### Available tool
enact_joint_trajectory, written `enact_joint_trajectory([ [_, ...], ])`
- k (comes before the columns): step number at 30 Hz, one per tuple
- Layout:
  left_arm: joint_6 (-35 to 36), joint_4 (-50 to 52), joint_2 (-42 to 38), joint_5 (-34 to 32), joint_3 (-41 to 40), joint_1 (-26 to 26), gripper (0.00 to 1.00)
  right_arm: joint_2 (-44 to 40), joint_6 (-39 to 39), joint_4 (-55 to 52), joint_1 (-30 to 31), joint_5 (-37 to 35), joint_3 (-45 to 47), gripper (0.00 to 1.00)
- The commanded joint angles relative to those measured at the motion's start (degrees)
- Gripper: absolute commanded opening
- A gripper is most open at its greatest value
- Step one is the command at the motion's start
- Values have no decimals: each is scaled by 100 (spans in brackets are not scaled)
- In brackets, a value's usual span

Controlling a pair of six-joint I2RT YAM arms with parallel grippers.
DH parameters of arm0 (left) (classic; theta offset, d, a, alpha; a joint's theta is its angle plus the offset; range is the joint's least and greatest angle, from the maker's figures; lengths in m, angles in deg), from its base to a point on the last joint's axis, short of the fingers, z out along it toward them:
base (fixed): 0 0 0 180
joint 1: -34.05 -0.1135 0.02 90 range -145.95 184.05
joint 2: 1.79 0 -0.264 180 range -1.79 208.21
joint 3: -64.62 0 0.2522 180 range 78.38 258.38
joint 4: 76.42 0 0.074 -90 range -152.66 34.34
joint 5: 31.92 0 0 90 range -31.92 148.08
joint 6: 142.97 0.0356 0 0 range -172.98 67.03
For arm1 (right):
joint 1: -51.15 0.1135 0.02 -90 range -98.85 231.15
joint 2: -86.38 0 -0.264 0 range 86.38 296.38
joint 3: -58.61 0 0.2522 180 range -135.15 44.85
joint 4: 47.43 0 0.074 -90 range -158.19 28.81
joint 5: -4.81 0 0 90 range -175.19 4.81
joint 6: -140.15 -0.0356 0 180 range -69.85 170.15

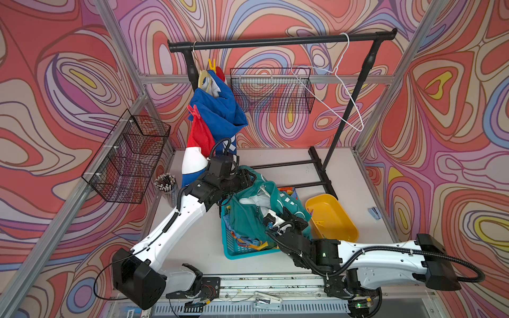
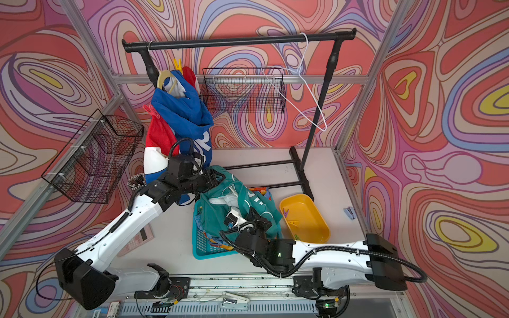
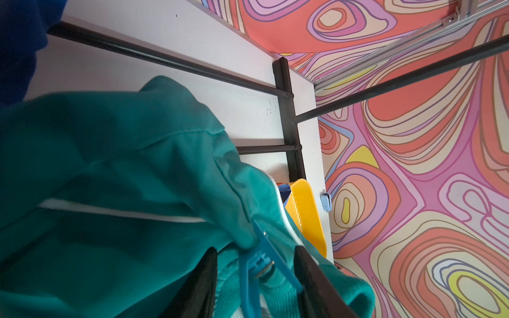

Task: Remove the clothespins securing jackets to the hanger
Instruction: Remove the clothespin from the hanger.

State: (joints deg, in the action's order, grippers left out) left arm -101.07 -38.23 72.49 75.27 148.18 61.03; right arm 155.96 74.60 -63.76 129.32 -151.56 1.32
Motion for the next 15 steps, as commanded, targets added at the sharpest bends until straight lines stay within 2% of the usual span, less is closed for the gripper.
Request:
enact_joint_trajectory([
  [1, -153, -147, -72, 165, -81, -76, 48, 114, 375, 726, 40, -551, 51, 0],
  [15, -541, -207, -291, 465, -282, -362, 45, 404, 1127, 1470, 85, -867, 231, 0],
])
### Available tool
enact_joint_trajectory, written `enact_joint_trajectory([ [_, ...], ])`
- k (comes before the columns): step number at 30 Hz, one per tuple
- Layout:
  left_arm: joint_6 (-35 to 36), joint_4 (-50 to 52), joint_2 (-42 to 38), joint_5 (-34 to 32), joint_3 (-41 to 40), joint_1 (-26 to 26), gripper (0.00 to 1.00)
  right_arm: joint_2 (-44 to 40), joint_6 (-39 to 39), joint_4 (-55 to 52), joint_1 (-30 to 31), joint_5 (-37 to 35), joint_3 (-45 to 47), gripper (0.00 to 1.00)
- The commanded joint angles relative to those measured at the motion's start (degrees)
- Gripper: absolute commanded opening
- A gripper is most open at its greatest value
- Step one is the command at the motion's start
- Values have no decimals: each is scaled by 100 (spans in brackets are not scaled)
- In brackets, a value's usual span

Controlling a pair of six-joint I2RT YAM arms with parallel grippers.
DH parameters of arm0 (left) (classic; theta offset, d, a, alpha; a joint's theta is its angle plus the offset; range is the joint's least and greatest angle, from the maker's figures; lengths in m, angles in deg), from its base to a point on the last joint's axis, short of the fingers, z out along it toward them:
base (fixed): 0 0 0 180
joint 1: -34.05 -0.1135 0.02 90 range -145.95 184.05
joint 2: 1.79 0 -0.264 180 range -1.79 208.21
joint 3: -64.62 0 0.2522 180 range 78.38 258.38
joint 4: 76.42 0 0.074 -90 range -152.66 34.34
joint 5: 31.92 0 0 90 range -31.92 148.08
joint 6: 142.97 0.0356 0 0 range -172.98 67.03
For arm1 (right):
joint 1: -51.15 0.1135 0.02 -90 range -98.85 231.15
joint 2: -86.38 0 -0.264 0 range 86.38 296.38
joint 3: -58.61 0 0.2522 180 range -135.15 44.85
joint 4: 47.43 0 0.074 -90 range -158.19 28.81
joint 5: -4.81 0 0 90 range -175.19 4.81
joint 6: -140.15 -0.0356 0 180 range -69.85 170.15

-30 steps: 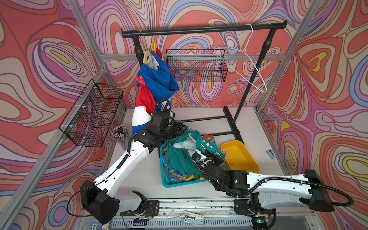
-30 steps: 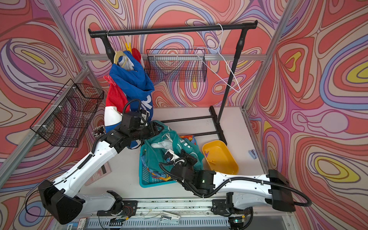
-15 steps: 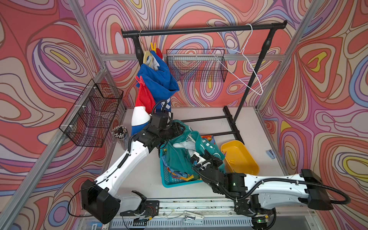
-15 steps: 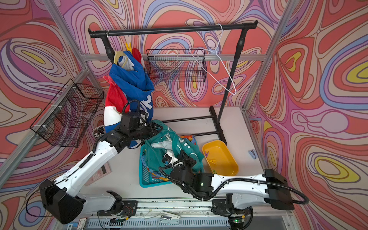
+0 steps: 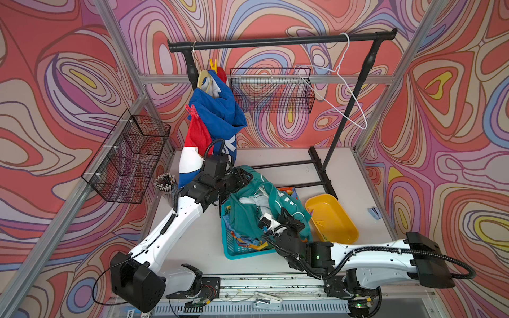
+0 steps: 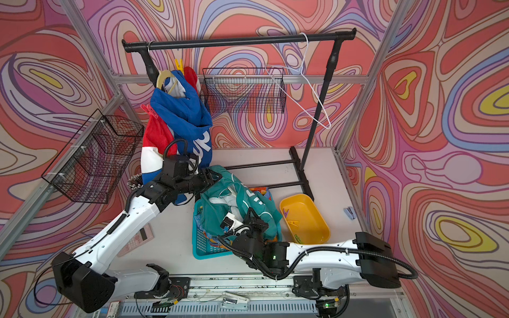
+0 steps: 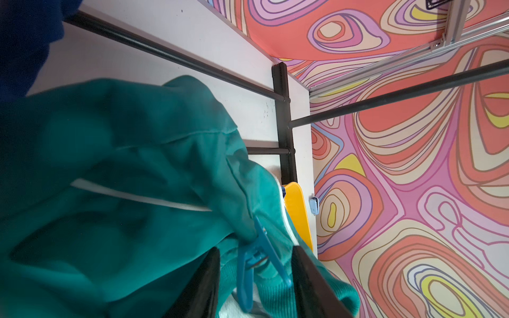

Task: Remove the clothespins securing jackets to the hanger
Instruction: Remove the clothespin from the hanger.

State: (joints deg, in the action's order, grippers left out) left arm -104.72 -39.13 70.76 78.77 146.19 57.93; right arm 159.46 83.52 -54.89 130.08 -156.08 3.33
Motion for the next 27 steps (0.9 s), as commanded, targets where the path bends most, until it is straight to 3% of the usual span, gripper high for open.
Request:
enact_joint_trajectory([
  [1, -178, -119, -111, 136, -74, -63, 44, 82, 309, 663, 12, -433, 46, 0],
  [9, -365, -298, -66, 354, -141, -111, 44, 417, 1150, 1628, 69, -588, 196, 0],
  [27, -560, -443, -180, 581, -365, -327, 37, 703, 2161, 2993, 99, -645, 354, 0],
])
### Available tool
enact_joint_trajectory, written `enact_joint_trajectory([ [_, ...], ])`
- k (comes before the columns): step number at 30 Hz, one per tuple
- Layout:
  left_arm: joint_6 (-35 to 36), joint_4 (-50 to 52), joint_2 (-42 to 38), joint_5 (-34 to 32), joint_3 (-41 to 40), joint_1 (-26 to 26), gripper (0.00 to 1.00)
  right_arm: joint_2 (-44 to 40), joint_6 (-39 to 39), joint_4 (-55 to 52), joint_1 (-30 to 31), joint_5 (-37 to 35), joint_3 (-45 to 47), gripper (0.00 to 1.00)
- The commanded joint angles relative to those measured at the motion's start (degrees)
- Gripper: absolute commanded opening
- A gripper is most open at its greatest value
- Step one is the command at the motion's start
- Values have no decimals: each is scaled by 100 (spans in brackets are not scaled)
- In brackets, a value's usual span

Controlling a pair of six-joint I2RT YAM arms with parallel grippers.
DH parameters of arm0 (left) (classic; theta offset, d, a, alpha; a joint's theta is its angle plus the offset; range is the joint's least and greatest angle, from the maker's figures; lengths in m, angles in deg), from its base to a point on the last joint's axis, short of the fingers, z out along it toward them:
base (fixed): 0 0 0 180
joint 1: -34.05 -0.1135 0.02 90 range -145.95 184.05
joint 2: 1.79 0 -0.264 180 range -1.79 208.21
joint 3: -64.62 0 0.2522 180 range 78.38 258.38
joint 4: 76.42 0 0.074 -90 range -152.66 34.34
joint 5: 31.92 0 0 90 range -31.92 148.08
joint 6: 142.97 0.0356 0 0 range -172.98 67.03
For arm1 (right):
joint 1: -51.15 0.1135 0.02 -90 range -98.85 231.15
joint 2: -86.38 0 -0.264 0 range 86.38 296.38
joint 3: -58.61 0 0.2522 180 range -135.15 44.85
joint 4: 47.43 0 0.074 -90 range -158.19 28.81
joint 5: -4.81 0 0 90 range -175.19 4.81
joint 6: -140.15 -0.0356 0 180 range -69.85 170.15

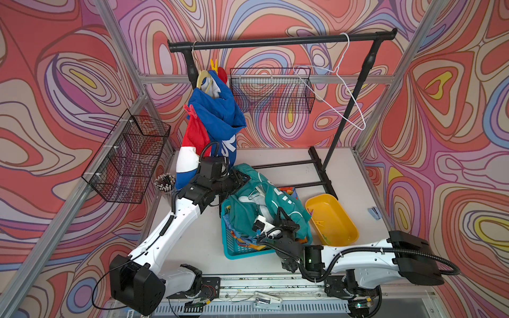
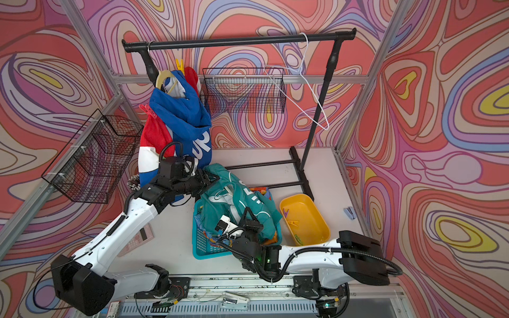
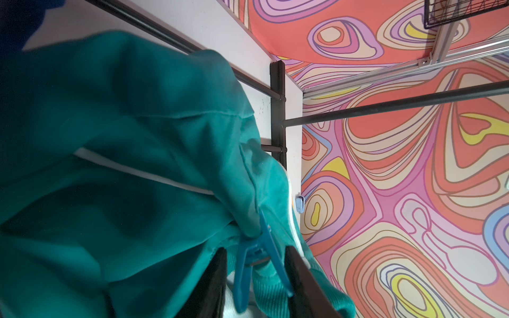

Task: Remove the clothespins securing jackets to the hanger
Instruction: Remove the clothespin from the hanger.

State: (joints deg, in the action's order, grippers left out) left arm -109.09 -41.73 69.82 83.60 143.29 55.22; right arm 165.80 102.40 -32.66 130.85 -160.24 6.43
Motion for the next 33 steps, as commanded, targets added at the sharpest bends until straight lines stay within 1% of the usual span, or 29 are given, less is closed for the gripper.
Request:
enact_joint_trajectory([
  [1, -131, -188, -95, 102, -62, -60, 37, 80, 313, 820, 21, -227, 53, 0],
  [5, -170, -217, -128, 122, -83, -99, 35, 123, 407, 966, 28, -230, 71, 0],
  [13, -208, -274, -165, 203, -188, -163, 26, 196, 743, 1428, 37, -239, 139, 0],
  [16, -219, -299, -191, 224, -201, -193, 25, 224, 838, 1572, 37, -245, 167, 0],
  [23, -277, -383, -245, 301, -276, -253, 13, 209, 824, 1593, 37, -241, 210, 0],
  [27, -277, -404, -267, 349, -302, -271, 6, 154, 768, 1482, 39, -208, 247, 0],
  [30, -276, -415, -284, 355, -324, -288, 0, 98, 532, 1127, 37, -195, 222, 0],
  [33, -323, -486, -286, 398, -373, -308, 0, 44, 363, 854, 37, -186, 221, 0],
])
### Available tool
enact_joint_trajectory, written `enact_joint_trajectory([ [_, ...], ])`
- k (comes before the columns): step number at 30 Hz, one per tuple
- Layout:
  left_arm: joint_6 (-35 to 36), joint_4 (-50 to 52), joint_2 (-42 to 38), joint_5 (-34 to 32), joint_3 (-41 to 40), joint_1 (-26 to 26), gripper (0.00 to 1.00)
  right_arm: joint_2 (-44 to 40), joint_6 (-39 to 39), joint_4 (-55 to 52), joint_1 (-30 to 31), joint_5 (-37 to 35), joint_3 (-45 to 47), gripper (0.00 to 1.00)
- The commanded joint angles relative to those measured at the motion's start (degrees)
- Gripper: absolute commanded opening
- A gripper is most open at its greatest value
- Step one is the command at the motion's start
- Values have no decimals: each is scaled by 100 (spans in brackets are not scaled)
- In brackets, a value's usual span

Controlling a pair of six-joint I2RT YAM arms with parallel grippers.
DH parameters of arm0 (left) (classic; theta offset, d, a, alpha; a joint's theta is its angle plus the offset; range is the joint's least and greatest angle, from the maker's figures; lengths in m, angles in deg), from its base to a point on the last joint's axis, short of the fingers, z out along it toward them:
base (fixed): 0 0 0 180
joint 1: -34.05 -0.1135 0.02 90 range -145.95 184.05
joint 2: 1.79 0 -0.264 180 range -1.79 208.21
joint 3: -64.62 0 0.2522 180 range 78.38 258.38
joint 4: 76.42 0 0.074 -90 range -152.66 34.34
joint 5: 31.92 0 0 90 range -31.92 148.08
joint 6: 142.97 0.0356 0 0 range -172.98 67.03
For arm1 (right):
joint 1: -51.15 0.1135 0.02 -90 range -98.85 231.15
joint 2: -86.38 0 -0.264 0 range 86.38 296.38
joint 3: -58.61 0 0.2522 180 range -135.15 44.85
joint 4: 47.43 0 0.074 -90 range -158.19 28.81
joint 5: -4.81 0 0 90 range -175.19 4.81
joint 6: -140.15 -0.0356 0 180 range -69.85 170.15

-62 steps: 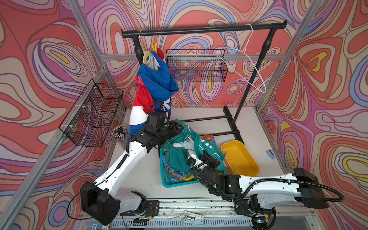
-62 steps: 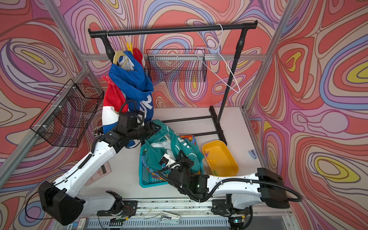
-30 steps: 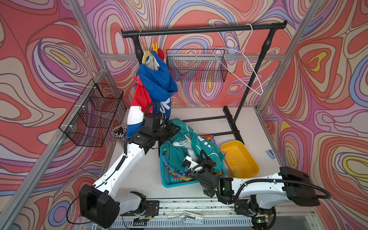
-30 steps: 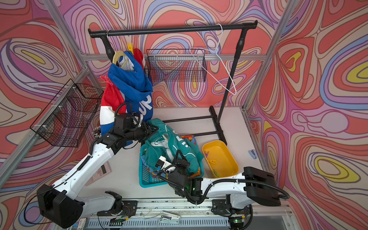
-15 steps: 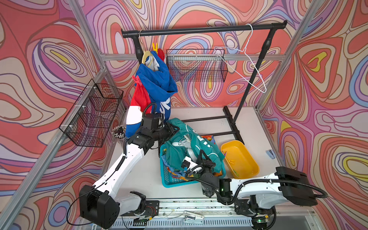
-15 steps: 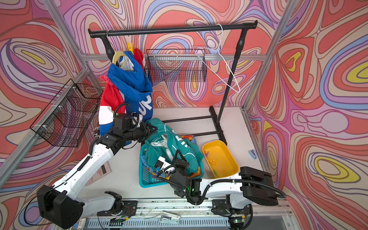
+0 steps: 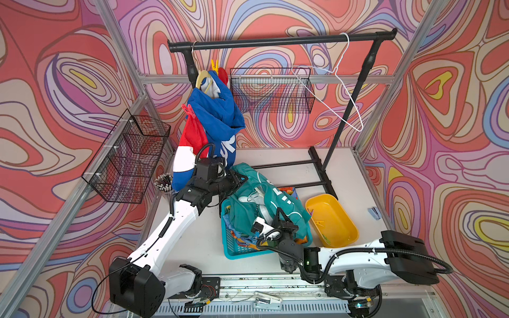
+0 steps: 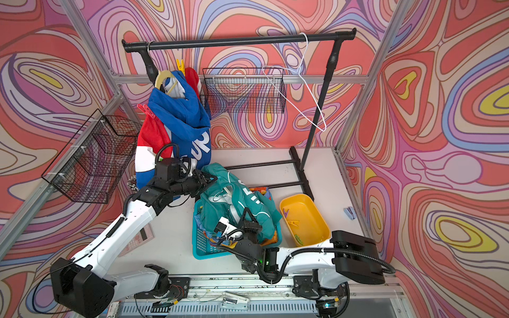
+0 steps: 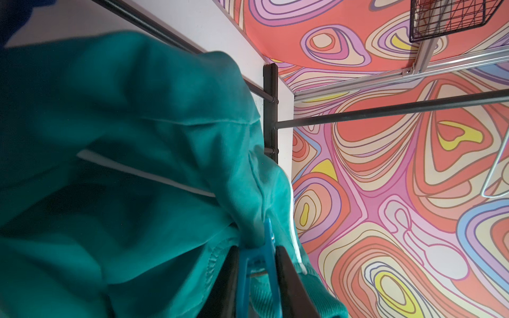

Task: Remove the clothespins securing jackets to the hanger
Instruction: Remove the clothespin from the hanger.

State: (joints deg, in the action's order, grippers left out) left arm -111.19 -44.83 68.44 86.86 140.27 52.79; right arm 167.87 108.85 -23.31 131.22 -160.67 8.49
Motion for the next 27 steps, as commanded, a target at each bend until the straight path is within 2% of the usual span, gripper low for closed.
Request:
enact_joint_trajectory([
  [1, -135, -213, -146, 92, -91, -70, 0, -197, -327, -140, 4, -147, 14, 0],
  [9, -131, -228, -250, 15, -61, -89, 0, -375, -764, -801, 0, -151, 7, 0],
  [17, -41, -10, -478, -179, -5, -100, 0, -682, -1954, -2247, -8, -14, -181, 0],
  [22, -41, -11, -527, -136, 7, -101, 0, -775, -2315, -2720, -9, 112, -321, 0],
  [27, -40, -8, -664, -87, -160, -107, 0, -1170, -3578, -4006, -148, 772, -851, 0],
])
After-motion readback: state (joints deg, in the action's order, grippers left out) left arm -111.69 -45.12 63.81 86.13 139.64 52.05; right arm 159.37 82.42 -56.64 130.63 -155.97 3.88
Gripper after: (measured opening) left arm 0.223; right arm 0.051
